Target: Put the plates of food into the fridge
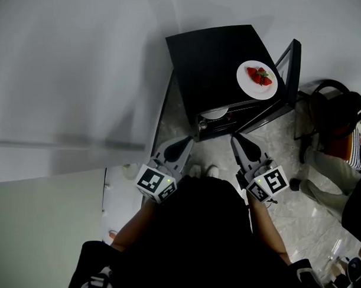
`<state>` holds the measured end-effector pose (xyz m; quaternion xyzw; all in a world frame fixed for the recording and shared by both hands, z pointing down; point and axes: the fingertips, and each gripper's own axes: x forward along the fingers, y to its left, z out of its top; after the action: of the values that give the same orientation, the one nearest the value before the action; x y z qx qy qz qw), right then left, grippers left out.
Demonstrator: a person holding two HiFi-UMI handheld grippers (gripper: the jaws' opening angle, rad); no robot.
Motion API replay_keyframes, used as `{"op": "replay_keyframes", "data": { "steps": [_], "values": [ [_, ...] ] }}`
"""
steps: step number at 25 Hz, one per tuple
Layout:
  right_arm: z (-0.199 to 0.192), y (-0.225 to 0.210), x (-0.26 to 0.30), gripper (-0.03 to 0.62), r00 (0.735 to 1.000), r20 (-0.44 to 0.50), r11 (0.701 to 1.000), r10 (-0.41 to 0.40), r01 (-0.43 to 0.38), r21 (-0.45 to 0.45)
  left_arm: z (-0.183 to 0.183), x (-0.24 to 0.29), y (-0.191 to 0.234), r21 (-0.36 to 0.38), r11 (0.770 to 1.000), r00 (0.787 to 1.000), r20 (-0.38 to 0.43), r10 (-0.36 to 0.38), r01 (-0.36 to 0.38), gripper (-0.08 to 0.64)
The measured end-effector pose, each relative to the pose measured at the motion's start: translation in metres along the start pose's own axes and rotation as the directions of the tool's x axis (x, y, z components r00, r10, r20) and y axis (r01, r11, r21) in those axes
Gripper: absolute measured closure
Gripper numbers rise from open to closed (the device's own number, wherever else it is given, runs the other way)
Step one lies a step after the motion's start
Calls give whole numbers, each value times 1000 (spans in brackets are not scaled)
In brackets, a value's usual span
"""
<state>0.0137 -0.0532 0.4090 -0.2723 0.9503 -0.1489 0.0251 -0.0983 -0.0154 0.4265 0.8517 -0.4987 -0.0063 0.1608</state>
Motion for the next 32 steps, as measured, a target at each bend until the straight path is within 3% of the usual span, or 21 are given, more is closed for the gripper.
{"op": "replay_keyframes", "data": {
  "steps": [5, 8, 13, 16, 18, 21, 22, 24, 28, 32],
  "values": [
    [8, 6, -4, 548, 999, 29, 1000, 20, -20, -1, 7, 0, 7, -25, 998, 998, 25, 52, -52, 537],
    [4, -3, -9, 548, 1000, 19, 1000, 7, -7, 24, 10, 5, 7, -33, 998, 998, 35, 48, -47, 535],
    [-13, -30, -17, 548, 999, -21, 988, -44, 46, 147, 7, 16, -1, -24, 1000, 1000, 18, 2, -1, 535],
    [-14, -46, -19, 548, 997, -14, 964, -69, 71, 255, 6, 23, -2, -26, 1000, 1000, 10, -6, 6, 535],
    [-9, -63, -23, 548, 994, 36, 914, -103, 80, 397, 6, 28, -4, -16, 1000, 1000, 6, -14, 14, 535],
    [2, -94, -29, 531, 978, 124, 793, -167, 58, 606, 5, 34, -8, 9, 999, 999, -9, -35, 35, 535],
    [4, -103, -28, 499, 974, 139, 767, -181, 51, 640, 4, 35, -7, 4, 999, 999, -12, -37, 37, 535],
    [7, -120, -25, 494, 968, 157, 727, -194, 34, 686, 2, 38, -3, -10, 999, 999, -15, -30, 30, 535],
    [6, -155, -18, 494, 955, 186, 597, -231, -11, 802, 0, 50, 3, -3, 1000, 1000, -23, -16, 16, 535],
    [1, -160, -18, 494, 950, 165, 531, -265, 0, 847, 1, 39, 4, -17, 1000, 1000, -20, -3, 3, 535]
  ]
}}
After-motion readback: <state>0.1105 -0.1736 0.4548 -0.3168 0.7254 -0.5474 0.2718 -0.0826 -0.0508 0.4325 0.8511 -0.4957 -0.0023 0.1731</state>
